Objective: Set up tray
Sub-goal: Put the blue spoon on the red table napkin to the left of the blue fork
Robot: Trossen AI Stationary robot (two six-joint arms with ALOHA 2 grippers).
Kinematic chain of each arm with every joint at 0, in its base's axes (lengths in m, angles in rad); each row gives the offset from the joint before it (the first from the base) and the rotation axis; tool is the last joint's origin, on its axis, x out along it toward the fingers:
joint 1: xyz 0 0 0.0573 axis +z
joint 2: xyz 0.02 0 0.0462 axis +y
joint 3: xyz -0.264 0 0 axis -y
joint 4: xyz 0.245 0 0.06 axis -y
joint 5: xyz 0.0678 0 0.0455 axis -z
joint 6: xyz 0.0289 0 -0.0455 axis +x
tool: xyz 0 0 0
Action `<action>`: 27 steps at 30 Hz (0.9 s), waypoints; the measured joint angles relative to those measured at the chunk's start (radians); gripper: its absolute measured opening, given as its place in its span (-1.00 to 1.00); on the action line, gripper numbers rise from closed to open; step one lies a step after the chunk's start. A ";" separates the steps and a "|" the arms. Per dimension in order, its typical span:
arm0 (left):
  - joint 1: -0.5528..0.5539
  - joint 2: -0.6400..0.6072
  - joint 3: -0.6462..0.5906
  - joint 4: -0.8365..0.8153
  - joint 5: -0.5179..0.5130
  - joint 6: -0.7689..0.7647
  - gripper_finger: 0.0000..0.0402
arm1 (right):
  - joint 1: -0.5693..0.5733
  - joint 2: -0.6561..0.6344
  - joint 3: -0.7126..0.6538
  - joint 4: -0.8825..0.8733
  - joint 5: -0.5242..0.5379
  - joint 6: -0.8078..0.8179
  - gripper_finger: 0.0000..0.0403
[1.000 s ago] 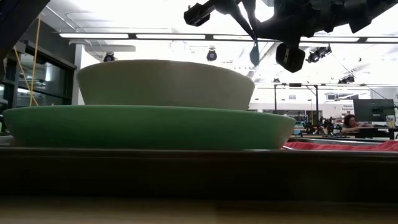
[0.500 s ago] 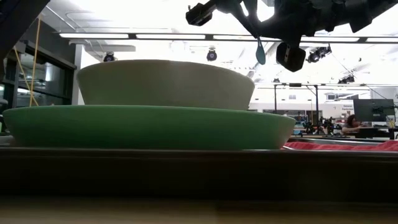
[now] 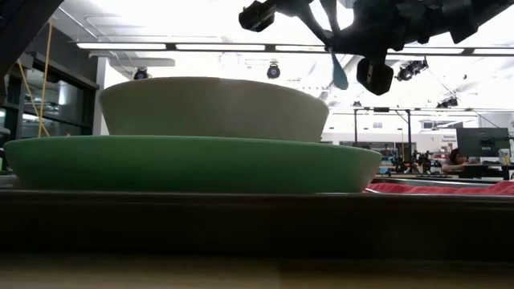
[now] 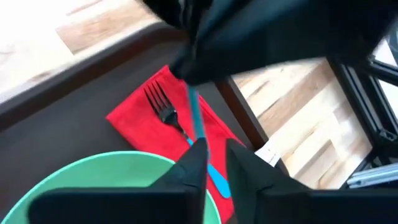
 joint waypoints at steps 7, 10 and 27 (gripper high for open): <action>0.001 0.000 0.000 -0.007 -0.008 0.000 -0.18 | 0.001 0.000 0.000 -0.012 -0.009 0.000 -1.00; 0.000 0.000 0.000 -0.018 -0.011 0.000 -0.06 | 0.001 0.000 0.000 -0.014 -0.009 0.000 -1.00; -0.031 0.000 0.000 -0.149 0.007 -0.045 0.10 | 0.002 0.000 0.000 -0.036 -0.021 0.002 -1.00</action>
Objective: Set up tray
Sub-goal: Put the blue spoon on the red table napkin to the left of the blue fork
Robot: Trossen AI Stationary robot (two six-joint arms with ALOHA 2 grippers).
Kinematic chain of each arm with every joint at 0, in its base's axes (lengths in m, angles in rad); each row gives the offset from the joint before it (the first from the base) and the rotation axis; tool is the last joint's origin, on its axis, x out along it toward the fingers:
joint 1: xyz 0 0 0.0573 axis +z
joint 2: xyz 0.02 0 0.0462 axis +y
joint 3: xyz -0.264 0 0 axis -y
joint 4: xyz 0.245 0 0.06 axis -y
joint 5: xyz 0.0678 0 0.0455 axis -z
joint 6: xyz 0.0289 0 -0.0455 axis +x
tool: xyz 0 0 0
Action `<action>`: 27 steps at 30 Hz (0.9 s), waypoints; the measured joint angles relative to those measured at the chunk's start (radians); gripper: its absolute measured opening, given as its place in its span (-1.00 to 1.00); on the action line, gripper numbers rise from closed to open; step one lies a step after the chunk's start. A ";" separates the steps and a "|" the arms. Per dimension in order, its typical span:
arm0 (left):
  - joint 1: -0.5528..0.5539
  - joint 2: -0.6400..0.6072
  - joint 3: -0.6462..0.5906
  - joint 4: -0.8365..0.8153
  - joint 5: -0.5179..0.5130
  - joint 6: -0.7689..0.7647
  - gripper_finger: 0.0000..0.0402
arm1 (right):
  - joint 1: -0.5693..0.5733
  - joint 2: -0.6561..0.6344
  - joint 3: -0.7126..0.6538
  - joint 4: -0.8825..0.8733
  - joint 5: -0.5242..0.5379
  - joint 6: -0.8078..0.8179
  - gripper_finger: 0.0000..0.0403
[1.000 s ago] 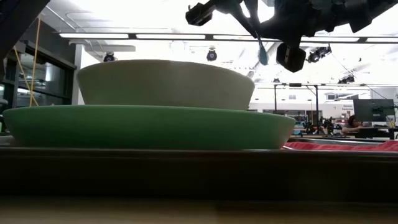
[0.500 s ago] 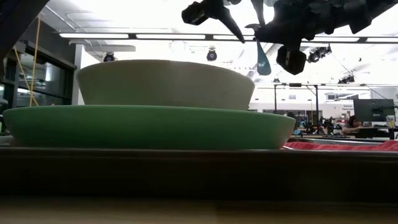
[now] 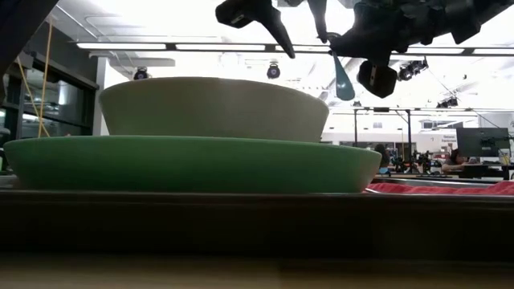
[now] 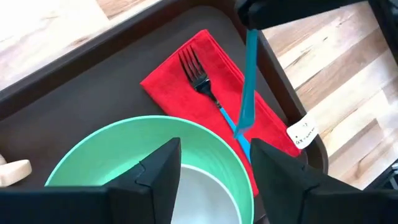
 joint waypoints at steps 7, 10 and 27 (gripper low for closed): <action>-0.001 0.000 0.000 -0.044 0.003 0.000 0.11 | 0.001 0.000 0.000 -0.064 -0.045 0.026 -1.00; -0.006 0.000 0.000 -0.050 0.005 0.000 0.11 | 0.001 0.000 0.000 -0.112 -0.053 0.033 -1.00; -0.026 0.000 0.000 -0.140 0.023 -0.035 0.11 | 0.103 0.000 0.000 -0.250 -0.029 0.142 -1.00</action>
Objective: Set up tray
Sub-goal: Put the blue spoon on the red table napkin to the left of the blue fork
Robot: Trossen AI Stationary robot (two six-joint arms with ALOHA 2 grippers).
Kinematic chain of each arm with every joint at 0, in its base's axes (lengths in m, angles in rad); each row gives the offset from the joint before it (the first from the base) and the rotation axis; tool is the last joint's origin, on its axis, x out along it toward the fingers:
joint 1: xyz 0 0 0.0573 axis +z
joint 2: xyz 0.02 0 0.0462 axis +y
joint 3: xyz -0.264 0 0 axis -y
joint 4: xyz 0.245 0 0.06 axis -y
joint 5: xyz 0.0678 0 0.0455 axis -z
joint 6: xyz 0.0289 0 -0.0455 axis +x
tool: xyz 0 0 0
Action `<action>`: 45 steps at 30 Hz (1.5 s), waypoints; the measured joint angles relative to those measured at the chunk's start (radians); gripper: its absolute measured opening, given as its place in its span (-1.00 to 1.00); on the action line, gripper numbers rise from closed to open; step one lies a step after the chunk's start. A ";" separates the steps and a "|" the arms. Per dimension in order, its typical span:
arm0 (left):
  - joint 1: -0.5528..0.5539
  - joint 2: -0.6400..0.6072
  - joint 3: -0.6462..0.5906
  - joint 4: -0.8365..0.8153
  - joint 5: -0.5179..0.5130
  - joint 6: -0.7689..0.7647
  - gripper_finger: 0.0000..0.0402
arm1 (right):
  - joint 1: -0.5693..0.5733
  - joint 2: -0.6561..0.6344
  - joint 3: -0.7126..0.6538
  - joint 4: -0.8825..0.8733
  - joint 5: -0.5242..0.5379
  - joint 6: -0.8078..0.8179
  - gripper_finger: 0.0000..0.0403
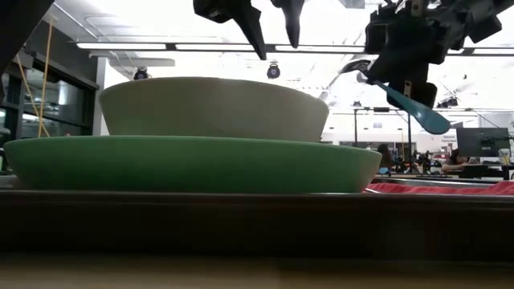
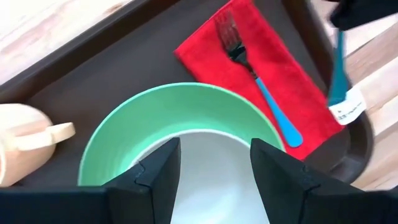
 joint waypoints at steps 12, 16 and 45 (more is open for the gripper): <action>-0.002 0.000 0.000 -0.087 0.043 0.021 0.11 | 0.050 0.066 0.000 0.002 0.030 0.101 -1.00; -0.002 0.000 0.000 -0.088 0.047 0.062 0.11 | 0.050 0.129 0.000 0.052 0.012 0.127 -1.00; 0.001 0.000 0.000 -0.084 0.049 0.162 0.11 | 0.056 0.304 0.000 0.191 -0.071 0.364 -1.00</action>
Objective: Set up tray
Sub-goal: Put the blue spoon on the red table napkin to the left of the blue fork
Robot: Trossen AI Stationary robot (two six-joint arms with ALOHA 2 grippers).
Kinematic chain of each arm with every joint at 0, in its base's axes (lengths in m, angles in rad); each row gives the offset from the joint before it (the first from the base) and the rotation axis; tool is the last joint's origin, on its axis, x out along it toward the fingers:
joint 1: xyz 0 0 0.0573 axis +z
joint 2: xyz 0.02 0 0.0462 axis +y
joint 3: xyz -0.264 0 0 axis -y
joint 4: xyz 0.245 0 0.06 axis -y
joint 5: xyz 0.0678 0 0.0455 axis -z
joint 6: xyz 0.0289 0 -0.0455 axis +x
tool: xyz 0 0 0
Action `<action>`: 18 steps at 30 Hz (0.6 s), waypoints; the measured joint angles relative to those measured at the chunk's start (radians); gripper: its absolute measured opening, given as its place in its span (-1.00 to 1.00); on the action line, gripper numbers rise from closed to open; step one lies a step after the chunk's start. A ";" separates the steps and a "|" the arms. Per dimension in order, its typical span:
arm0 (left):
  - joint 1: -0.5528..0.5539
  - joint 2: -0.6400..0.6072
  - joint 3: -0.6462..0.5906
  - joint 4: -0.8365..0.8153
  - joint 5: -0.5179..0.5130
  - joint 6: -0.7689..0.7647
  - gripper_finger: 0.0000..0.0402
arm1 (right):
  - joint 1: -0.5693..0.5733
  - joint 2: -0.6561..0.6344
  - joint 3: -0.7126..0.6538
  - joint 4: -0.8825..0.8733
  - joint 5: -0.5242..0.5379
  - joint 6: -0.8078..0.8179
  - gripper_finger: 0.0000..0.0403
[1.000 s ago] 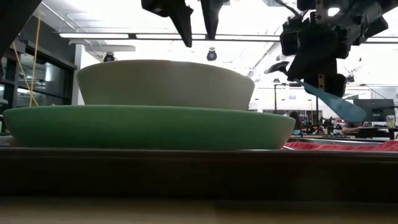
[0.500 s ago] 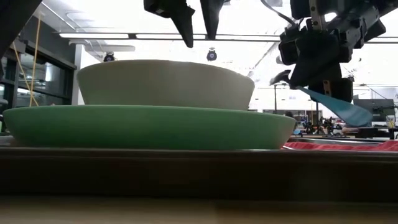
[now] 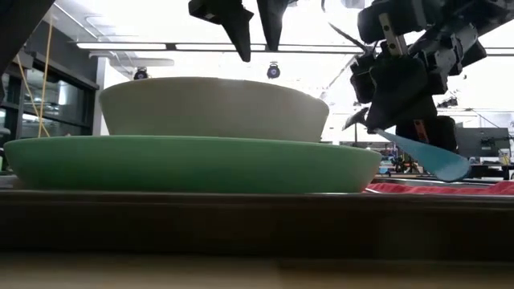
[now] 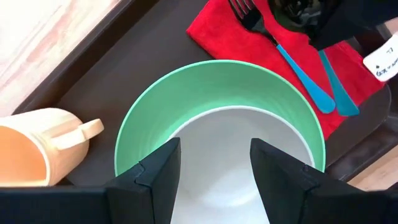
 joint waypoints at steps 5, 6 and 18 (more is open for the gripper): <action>0.000 0.000 0.000 -0.002 0.005 0.046 0.11 | 0.000 0.056 0.037 -0.005 -0.013 0.001 -1.00; 0.000 0.000 0.000 -0.003 0.006 0.050 0.11 | 0.000 0.066 0.051 -0.009 -0.016 -0.001 -1.00; 0.000 0.000 0.000 -0.003 0.048 0.097 0.11 | -0.003 0.121 0.137 -0.167 -0.002 -0.069 -1.00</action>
